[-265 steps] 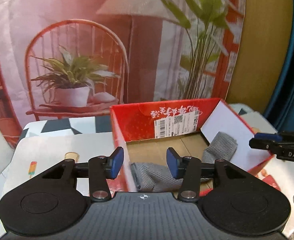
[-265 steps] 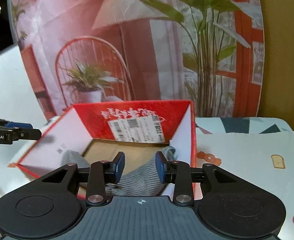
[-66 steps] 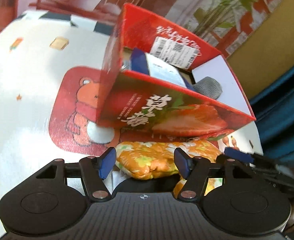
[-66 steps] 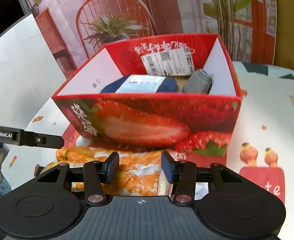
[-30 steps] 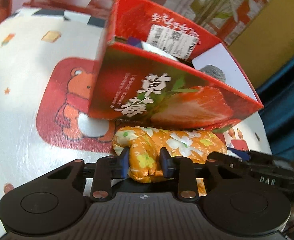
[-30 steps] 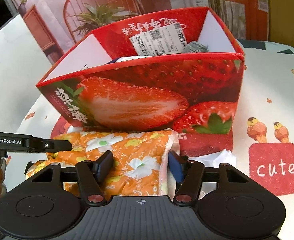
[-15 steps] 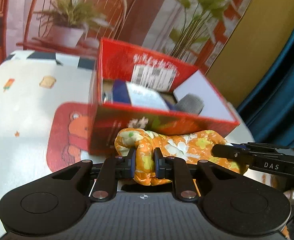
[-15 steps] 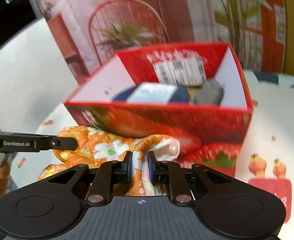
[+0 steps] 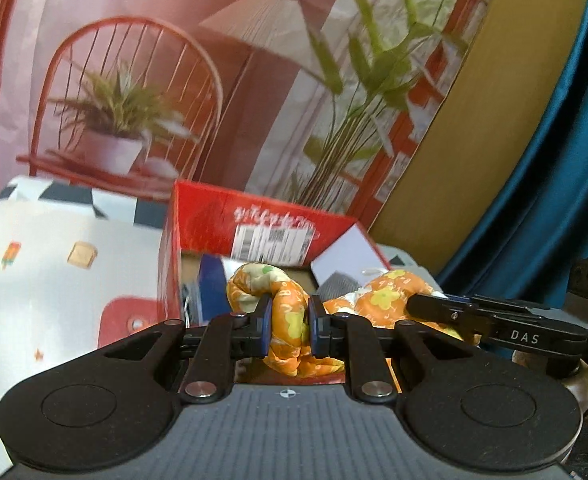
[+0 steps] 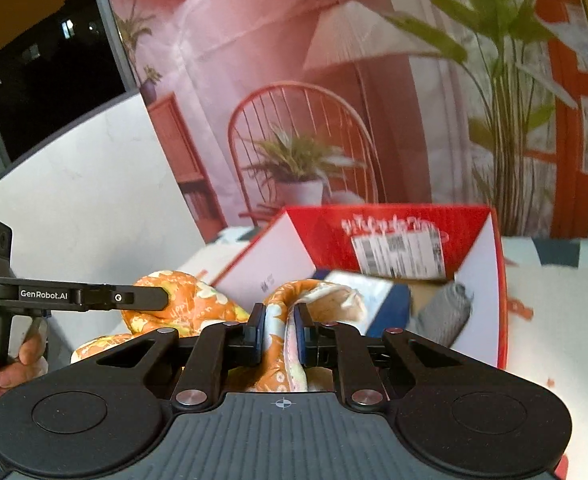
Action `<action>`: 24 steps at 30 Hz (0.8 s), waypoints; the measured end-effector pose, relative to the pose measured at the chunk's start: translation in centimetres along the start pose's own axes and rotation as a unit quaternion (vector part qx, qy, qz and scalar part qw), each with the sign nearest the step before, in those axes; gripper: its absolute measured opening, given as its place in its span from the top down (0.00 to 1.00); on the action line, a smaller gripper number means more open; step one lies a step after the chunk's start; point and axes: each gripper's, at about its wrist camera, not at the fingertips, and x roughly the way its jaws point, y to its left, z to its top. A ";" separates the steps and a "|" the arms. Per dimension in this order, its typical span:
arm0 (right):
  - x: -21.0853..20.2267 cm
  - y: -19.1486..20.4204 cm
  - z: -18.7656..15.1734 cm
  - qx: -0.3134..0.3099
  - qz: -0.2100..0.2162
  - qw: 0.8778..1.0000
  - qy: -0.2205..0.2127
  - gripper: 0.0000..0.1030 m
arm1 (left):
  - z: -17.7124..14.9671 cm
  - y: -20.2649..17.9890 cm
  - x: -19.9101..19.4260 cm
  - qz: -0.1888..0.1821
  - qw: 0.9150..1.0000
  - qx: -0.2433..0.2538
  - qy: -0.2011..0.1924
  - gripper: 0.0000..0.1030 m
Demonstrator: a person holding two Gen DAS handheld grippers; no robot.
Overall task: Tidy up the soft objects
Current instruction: 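Lift the orange floral cloth with the left tool and release it into the box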
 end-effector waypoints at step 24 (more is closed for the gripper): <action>16.2 -6.3 5.9 -0.052 -0.115 0.984 0.123 0.87 | 7.7 0.0 16.7 0.147 0.972 0.179 0.033 0.82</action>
